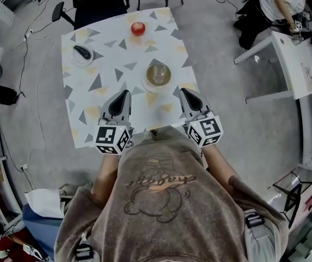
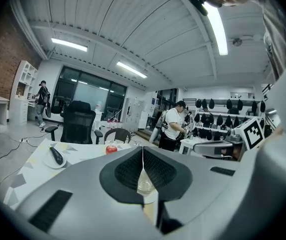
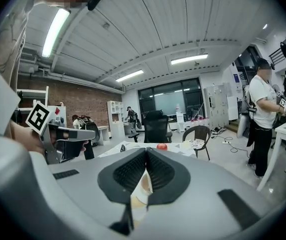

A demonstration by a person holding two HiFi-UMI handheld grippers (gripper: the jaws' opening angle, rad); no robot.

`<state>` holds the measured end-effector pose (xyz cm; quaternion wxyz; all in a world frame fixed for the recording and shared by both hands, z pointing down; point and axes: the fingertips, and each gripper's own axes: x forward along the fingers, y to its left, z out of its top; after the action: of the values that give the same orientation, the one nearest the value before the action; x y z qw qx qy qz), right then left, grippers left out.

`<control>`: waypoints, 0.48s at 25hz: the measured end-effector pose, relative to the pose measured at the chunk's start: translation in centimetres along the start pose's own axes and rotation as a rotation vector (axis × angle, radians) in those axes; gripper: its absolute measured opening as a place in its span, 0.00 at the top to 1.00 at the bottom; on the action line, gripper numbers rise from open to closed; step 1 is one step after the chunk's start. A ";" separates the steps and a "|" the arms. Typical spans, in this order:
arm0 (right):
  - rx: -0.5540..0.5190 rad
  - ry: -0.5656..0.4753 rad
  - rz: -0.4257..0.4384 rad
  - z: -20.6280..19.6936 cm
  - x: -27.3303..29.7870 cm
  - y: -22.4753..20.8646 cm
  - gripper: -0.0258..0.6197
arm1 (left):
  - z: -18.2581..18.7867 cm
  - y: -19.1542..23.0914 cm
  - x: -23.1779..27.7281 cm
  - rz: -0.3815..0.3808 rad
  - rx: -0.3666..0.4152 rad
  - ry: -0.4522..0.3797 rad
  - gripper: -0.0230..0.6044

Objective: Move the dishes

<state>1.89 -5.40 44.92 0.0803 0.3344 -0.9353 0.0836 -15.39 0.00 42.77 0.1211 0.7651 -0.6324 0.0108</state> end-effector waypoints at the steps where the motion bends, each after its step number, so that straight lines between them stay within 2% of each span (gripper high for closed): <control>1: -0.001 0.001 0.006 0.1 0.4 -0.3 0.97 | 0.1 0.1 0.3 0.004 0.001 0.001 0.93; 7: -0.012 0.020 0.058 -0.1 2.5 -1.5 0.96 | 0.7 0.9 1.9 0.038 0.001 0.003 0.93; 12: -0.014 0.030 0.112 -0.4 4.3 -2.1 0.84 | 1.0 1.4 3.2 0.057 0.000 0.000 0.93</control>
<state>-0.02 -9.56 46.42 0.0918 0.2799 -0.9517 0.0863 -16.24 -3.50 42.61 0.1209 0.7468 -0.6538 0.0143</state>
